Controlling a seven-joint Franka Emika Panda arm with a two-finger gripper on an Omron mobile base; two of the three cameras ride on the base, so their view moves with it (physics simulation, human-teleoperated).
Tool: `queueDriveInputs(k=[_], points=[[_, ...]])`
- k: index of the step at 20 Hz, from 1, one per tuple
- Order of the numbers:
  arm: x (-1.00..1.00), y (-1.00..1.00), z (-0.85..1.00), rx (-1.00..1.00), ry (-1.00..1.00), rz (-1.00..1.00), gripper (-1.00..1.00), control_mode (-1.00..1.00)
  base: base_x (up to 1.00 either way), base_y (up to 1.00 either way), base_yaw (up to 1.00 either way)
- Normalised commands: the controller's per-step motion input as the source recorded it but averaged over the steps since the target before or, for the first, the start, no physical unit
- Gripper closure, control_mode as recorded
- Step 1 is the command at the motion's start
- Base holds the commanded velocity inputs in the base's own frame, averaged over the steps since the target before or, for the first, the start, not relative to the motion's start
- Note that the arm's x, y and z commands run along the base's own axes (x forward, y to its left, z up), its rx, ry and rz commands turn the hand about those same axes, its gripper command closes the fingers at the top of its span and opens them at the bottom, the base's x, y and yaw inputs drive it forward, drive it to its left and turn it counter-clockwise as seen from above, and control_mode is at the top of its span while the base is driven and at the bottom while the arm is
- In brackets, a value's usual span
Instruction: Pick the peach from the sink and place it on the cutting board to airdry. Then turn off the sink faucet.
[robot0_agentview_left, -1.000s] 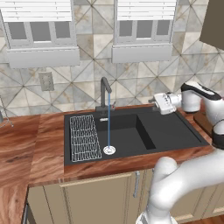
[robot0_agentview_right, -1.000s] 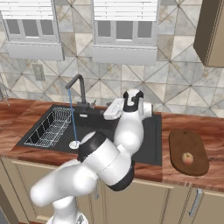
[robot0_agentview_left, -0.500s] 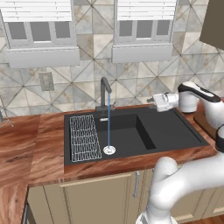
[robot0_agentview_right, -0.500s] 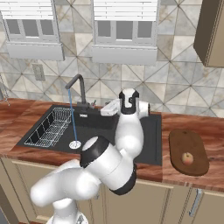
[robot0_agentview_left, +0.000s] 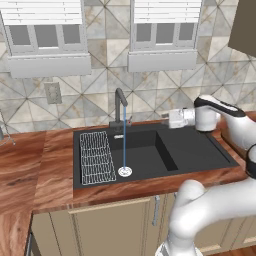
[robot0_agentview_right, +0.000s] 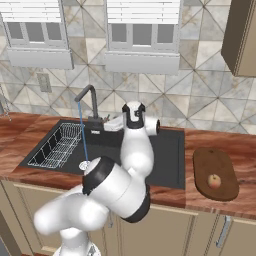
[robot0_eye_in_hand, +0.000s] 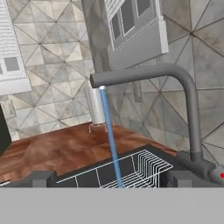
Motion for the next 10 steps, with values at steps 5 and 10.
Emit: queueDriveInputs(k=[5, 10], points=[[-0.04, 0.35, -0.12, 0.0, 0.0, -0.09, -1.0, -1.0, 0.0, 0.0, 0.0], [0.0, 0.27, -0.22, 0.0, 0.0, -0.05, -1.0, -1.0, 0.0, 0.0, 0.0]])
